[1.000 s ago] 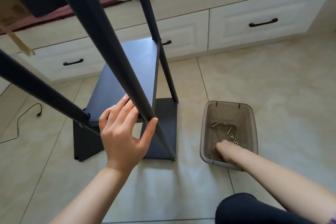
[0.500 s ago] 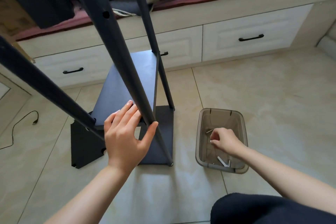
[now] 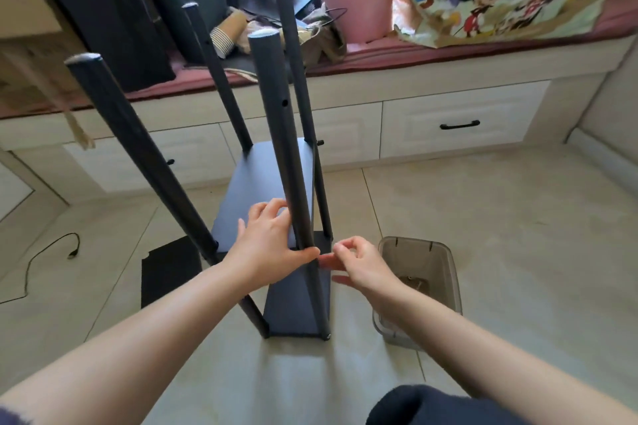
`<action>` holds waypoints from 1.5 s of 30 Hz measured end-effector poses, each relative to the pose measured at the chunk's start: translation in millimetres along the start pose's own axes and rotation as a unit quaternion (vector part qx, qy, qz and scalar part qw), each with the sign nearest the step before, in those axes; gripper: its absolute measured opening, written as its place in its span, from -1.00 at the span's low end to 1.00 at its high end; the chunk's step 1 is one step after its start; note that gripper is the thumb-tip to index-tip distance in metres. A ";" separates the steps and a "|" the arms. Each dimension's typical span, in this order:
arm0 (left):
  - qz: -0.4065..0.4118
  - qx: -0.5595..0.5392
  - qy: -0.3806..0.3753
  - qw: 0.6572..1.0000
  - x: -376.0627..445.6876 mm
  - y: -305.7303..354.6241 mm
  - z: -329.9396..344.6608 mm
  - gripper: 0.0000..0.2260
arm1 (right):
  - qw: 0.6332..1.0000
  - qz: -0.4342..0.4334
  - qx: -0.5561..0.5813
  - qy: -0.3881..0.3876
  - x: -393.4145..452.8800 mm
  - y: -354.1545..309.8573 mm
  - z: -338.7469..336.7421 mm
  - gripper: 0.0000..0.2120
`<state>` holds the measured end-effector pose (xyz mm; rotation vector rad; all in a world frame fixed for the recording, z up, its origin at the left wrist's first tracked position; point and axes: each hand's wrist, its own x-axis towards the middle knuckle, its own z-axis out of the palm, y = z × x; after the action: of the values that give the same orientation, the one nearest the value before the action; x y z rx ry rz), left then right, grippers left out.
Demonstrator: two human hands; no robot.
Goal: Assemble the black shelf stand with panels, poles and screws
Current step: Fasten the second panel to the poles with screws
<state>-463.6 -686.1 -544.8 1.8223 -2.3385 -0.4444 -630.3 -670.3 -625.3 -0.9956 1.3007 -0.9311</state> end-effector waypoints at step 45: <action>-0.125 -0.478 0.152 0.856 -29.5 -201.9 34.2 -0.39 | 0.985 -0.082 -0.067 -0.133 103.5 -3.2 136.9 -0.93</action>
<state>-279.8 -697.3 -639.2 1.4928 -1.2572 -1.0272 -487.6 -761.6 -653.3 -1.3023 1.0784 -0.8092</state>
